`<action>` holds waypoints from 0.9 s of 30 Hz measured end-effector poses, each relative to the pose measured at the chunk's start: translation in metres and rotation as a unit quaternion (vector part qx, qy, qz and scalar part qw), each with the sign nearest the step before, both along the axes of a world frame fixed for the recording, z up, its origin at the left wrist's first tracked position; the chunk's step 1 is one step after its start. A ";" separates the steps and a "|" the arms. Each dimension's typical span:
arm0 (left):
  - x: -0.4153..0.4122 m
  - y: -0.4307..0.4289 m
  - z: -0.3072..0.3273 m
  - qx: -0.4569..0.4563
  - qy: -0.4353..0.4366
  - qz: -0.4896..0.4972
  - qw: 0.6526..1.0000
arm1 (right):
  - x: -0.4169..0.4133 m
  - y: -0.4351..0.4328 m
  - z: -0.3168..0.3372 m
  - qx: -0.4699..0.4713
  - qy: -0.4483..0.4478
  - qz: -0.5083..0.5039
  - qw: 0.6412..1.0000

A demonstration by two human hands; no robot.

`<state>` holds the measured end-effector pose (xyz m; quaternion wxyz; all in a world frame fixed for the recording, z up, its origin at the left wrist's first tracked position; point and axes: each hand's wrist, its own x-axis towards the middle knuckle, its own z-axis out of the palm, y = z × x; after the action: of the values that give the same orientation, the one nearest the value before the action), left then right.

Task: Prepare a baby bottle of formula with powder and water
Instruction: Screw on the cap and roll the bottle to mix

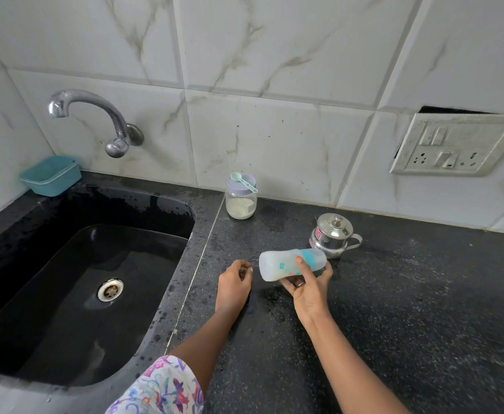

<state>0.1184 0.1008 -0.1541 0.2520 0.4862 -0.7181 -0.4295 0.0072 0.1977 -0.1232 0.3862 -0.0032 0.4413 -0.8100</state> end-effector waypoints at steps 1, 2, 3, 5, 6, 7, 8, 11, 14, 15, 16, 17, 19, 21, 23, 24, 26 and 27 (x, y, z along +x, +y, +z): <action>0.000 0.000 0.000 0.000 0.000 0.000 1.000 | 0.000 0.000 0.001 0.002 0.004 0.007 1.000; 0.000 0.000 0.000 0.002 -0.001 0.001 1.000 | 0.000 0.000 0.001 0.008 0.019 0.020 1.000; 0.000 0.000 0.000 0.003 -0.002 0.001 1.000 | 0.000 0.000 0.003 0.013 0.034 0.032 0.999; 0.000 0.000 0.000 0.004 -0.002 0.001 1.000 | -0.002 0.001 0.004 0.010 0.033 0.023 0.999; 0.000 0.000 0.001 0.004 -0.001 0.000 1.000 | -0.003 0.001 0.003 0.003 0.015 0.007 1.000; 0.000 0.000 0.001 0.003 -0.001 0.000 1.000 | -0.003 0.000 0.002 -0.003 0.002 -0.005 1.000; 0.000 0.000 0.001 0.003 -0.002 0.000 1.000 | -0.003 0.000 0.001 -0.003 -0.001 -0.007 1.000; 0.001 0.000 0.000 0.008 -0.003 0.002 1.000 | 0.000 0.001 0.003 0.015 0.043 0.041 0.998; 0.000 0.000 0.000 0.007 -0.001 0.003 1.000 | 0.000 0.001 0.003 0.010 0.029 0.024 0.999; 0.000 0.000 0.001 0.005 -0.002 0.003 1.000 | 0.000 0.001 0.002 0.005 0.010 0.005 1.000; 0.000 0.000 0.001 0.004 -0.003 0.003 1.000 | 0.000 0.001 0.001 0.000 -0.004 -0.006 1.000; 0.001 0.000 0.001 0.004 -0.001 0.003 1.000 | 0.000 0.000 0.001 -0.001 -0.005 -0.004 1.000; 0.001 0.000 0.000 0.007 -0.001 0.003 1.000 | 0.001 0.001 0.003 0.009 0.023 0.025 0.999; 0.000 0.000 -0.001 0.011 0.004 0.003 1.000 | 0.000 0.003 0.006 0.013 0.040 0.035 0.998; 0.000 0.000 -0.001 0.010 0.006 0.003 1.000 | -0.003 0.002 0.005 0.003 0.012 -0.002 1.000; 0.000 -0.001 -0.001 0.009 0.007 0.003 1.000 | -0.004 0.002 0.004 -0.006 -0.009 -0.022 1.000; 0.000 -0.001 -0.002 0.008 0.007 0.002 1.000 | -0.004 0.001 0.004 -0.014 -0.017 -0.025 0.999; 0.001 -0.001 -0.001 0.007 0.003 0.002 1.000 | -0.004 0.001 0.005 -0.008 -0.001 -0.006 1.000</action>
<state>0.1189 0.1002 -0.1554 0.2515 0.4876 -0.7133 -0.4361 0.0031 0.1987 -0.1184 0.3817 -0.0030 0.4342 -0.8159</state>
